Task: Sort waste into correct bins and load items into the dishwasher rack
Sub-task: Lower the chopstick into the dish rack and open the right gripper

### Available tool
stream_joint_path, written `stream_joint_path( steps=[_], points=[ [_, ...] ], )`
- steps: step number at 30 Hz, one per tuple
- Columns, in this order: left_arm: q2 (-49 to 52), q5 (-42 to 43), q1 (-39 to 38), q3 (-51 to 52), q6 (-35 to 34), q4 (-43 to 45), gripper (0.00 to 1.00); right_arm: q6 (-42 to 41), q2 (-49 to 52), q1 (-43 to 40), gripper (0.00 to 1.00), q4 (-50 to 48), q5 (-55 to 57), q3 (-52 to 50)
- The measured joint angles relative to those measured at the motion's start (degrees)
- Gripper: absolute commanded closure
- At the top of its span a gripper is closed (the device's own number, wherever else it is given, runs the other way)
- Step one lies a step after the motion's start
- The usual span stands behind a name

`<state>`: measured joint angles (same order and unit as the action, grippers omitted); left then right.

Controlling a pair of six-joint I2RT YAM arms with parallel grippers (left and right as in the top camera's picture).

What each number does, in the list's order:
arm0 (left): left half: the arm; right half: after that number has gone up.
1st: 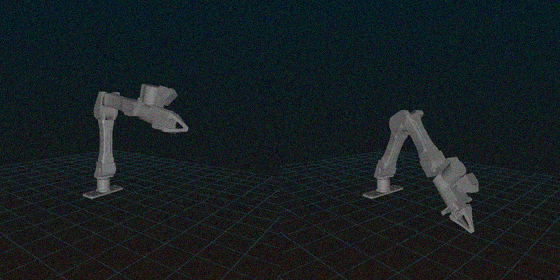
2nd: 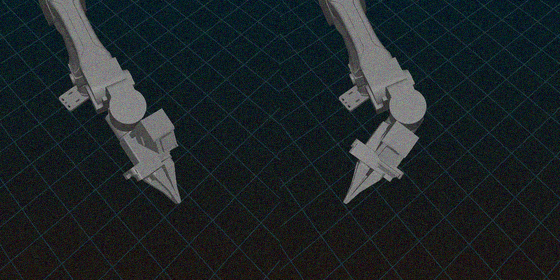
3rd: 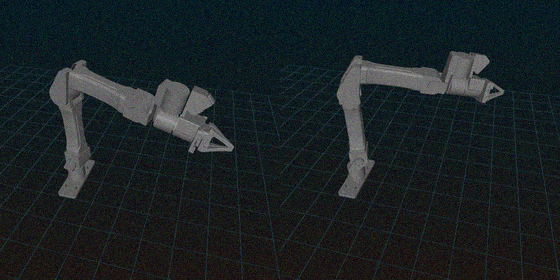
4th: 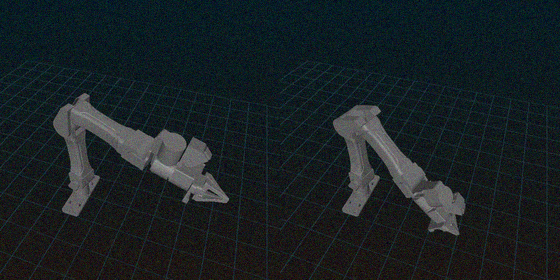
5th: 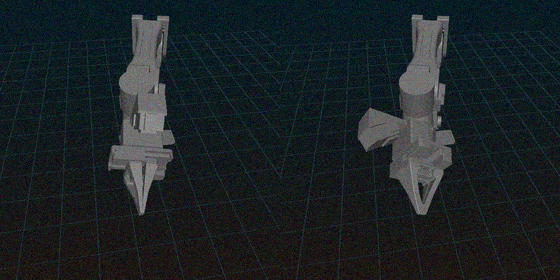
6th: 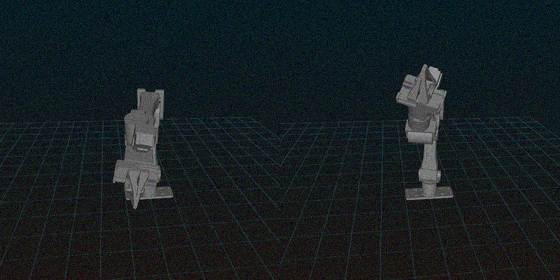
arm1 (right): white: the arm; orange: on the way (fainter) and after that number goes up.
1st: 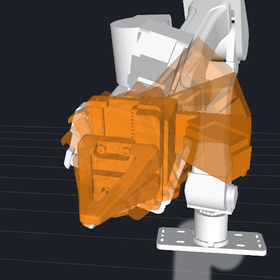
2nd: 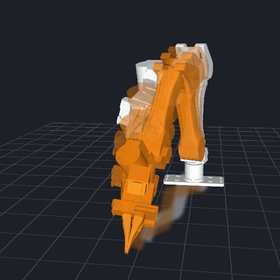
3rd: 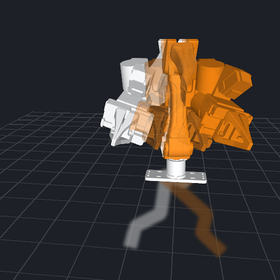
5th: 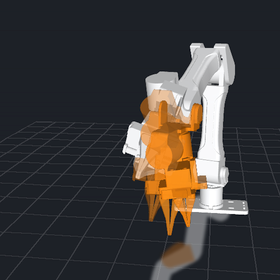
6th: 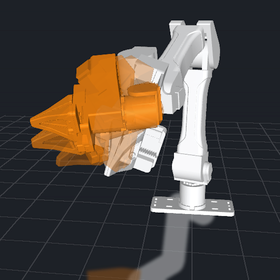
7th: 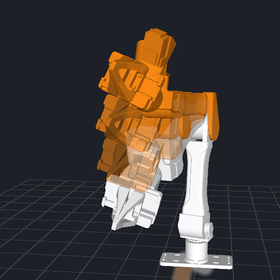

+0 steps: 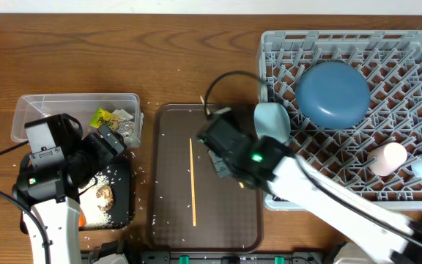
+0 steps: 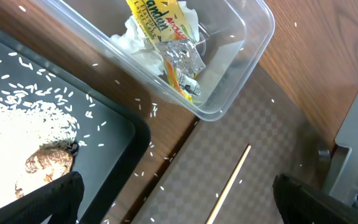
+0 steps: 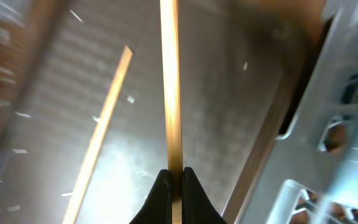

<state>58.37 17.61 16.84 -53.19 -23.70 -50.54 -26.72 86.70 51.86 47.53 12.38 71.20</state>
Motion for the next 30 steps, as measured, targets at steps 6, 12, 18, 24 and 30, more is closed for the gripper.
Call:
stream_joint_path(
  steps=[6, 12, 18, 24, 30],
  points=[
    [0.0, 0.0, 0.0, 0.0, 0.0, 0.0, 0.02, -2.32, -8.41, -5.53, 0.99, 4.07, 0.33, 0.04],
    [-0.02, 0.0, 0.0, 0.0, 0.0, 0.0, 0.02, -4.37, -10.67, -18.84, 0.99, 8.13, 1.2, 0.04],
    [0.0, 0.0, 0.0, 0.0, 0.0, 0.0, 0.02, -4.0, -10.47, -26.27, 0.99, 8.48, -0.11, 0.04],
    [0.0, 0.0, 0.0, 0.0, 0.0, 0.0, 0.02, -3.74, -8.59, -28.89, 0.99, 11.34, -0.63, 0.04],
    [0.0, 0.0, 0.0, 0.0, 0.0, 0.0, 0.02, -0.13, -0.83, -29.42, 0.99, 12.35, -0.74, 0.04]
  ],
)
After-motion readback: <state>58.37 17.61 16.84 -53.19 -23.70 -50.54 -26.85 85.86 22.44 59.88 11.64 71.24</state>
